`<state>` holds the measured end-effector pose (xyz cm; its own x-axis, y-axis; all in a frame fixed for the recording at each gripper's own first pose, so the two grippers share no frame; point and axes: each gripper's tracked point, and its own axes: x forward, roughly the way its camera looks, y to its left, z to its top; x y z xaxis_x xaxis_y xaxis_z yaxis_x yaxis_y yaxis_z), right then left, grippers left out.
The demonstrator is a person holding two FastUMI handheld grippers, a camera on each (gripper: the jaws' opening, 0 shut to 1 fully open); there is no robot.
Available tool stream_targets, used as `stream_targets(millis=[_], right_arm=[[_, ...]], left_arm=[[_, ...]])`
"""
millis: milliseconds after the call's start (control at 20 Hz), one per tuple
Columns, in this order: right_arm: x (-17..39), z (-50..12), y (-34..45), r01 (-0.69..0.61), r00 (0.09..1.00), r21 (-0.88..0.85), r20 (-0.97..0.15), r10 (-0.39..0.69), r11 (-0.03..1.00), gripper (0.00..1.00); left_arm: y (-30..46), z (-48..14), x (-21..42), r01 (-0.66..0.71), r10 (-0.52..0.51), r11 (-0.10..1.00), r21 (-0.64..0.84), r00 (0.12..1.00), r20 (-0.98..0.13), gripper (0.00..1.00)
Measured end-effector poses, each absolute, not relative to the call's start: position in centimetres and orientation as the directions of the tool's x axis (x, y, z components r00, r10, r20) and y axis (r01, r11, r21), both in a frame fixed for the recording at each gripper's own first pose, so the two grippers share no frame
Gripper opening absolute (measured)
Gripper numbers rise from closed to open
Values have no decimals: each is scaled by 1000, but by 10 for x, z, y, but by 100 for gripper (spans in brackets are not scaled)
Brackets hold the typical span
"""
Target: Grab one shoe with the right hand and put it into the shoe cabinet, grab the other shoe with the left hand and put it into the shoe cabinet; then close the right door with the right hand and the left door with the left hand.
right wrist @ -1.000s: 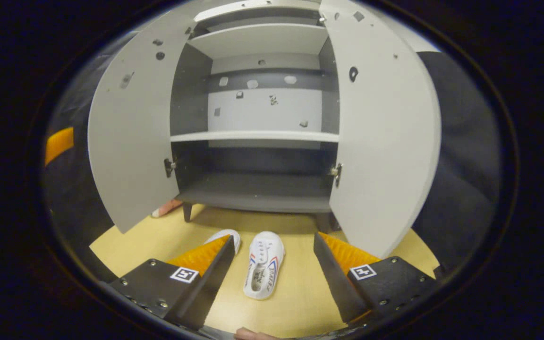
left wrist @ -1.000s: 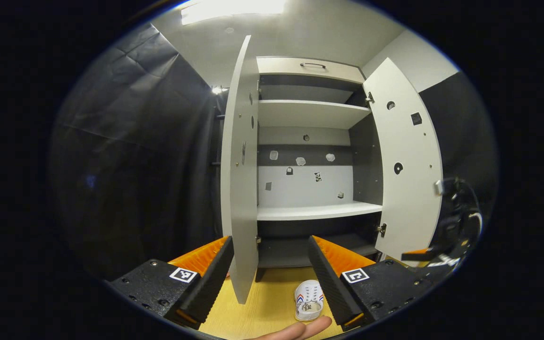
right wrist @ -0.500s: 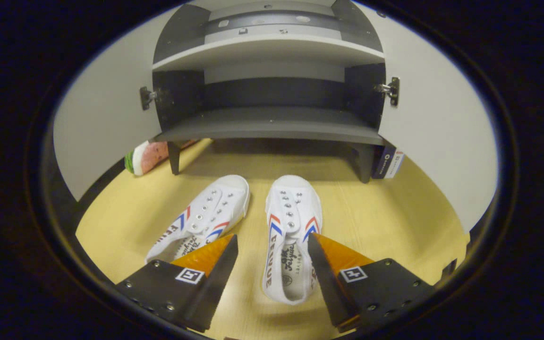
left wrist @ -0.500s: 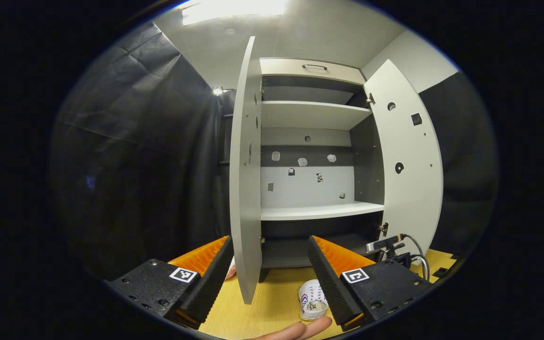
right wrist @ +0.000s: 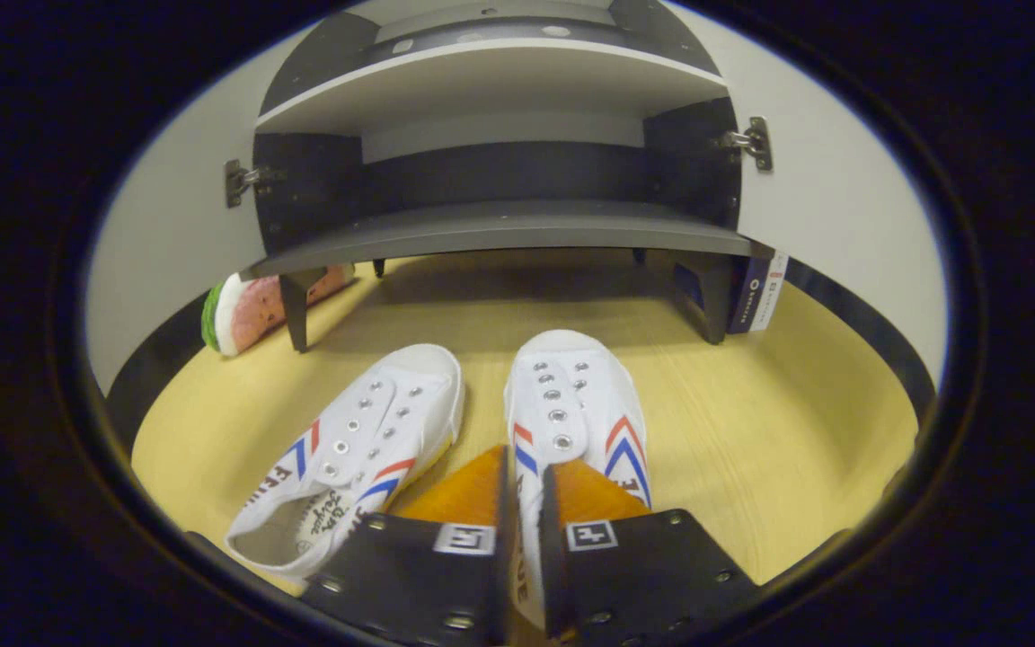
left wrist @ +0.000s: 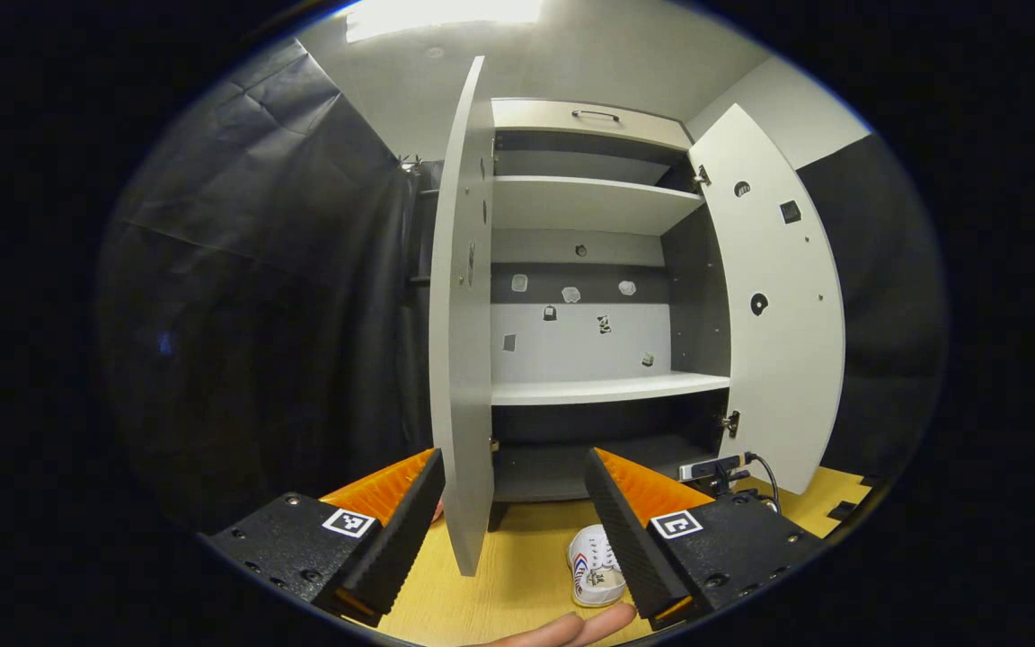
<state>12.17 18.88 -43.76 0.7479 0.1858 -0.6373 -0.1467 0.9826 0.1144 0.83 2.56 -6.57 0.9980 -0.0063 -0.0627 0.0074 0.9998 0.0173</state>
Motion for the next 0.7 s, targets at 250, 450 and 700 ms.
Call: stream_targets(millis=[250,450,700], right_arm=[[127,-439,181,-114,785,231,-575,231,966,1],[120,-412,168,-120,843,235,-488,224,965,1],[111,-354,165,-167,886,228,-391,248,959,5]], left_arm=[[25,-79,15,6,-5,1000,10,995,-95,96],[23,-81,13,16,-13,999,28,996,-93,96],[19,-83,10,29,-27,999,23,995,-95,95]])
